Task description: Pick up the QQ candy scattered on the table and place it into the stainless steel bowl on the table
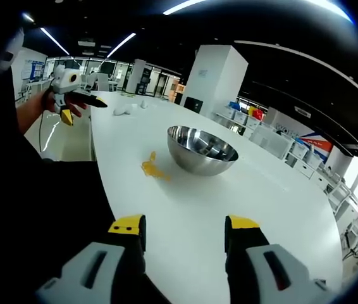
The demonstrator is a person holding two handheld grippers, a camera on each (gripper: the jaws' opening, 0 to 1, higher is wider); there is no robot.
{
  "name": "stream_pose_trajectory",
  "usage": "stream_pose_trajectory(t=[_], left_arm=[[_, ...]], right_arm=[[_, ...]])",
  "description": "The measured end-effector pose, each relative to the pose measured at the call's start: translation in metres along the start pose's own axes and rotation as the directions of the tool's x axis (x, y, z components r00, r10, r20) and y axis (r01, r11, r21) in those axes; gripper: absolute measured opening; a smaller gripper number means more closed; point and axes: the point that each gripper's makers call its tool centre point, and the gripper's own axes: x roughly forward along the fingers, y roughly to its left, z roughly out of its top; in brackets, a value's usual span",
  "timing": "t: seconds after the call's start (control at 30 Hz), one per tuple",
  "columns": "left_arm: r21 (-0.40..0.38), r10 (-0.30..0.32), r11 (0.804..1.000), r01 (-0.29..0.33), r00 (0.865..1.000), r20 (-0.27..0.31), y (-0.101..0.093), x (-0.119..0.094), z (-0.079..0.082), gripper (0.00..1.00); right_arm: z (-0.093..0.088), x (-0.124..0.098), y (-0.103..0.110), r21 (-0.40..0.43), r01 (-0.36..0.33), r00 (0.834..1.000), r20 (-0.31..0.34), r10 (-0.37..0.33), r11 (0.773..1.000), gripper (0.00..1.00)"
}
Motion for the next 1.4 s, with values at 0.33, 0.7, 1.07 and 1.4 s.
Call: stream_pose_trajectory(t=[0.33,0.7,1.07,1.4], left_arm=[[-0.016,0.005,1.0,-0.004,1.0,0.012,0.003,-0.002,-0.002,0.96],[-0.01,-0.007,1.0,0.007,1.0,-0.008,0.001,0.003,-0.007,0.95],[-0.015,-0.009,1.0,0.009,1.0,-0.024,0.002,0.005,-0.013,0.95],[-0.025,0.006,1.0,-0.007,1.0,-0.024,0.008,-0.002,-0.017,0.95]], right_arm=[[0.002,0.006,0.0,-0.013,-0.009,1.0,-0.007,0.009,1.0,0.5],[0.004,0.022,-0.006,-0.052,-0.016,0.999,-0.037,0.014,0.999,0.47],[0.03,0.083,0.006,-0.134,-0.134,0.99,-0.054,0.128,0.982,0.41],[0.035,0.142,0.037,-0.163,-0.306,0.949,-0.131,0.287,0.938,0.34]])
